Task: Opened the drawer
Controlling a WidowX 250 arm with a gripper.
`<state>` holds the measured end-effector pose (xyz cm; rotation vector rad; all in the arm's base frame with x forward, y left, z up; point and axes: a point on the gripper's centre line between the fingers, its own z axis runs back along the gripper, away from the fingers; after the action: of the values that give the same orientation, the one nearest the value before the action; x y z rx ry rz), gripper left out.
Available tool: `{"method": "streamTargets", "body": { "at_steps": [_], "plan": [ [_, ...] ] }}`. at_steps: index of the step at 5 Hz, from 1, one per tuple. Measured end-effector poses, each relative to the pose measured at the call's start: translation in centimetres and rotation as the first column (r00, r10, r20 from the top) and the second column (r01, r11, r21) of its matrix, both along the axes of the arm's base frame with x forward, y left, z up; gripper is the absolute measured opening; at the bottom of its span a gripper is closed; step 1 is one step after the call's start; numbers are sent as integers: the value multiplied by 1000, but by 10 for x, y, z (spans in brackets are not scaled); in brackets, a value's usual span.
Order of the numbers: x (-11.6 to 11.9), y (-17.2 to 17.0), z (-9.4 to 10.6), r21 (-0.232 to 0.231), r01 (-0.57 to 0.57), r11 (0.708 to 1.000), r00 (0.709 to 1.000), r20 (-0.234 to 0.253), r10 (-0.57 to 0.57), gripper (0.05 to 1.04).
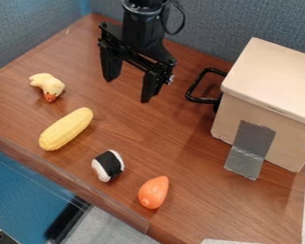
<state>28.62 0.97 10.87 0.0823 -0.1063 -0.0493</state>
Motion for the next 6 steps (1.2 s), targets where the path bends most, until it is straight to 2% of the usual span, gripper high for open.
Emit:
{"method": "streamTargets", "body": {
  "at_steps": [1, 2, 4, 5, 6],
  "plan": [
    [0, -1, -7, -5, -1, 1000, 1000, -23, 1, 1001],
    [16, -6, -22, -38, 8, 999, 998, -62, -10, 1001],
    [65, -2, -39, -76, -11, 997, 998, -54, 7, 1001],
    [95, 0, -45, -77, -46, 996, 998, -41, 43, 1001],
    [123, 3, -48, -99, -93, 991, 996, -8, 93, 1001]
  ]
}}
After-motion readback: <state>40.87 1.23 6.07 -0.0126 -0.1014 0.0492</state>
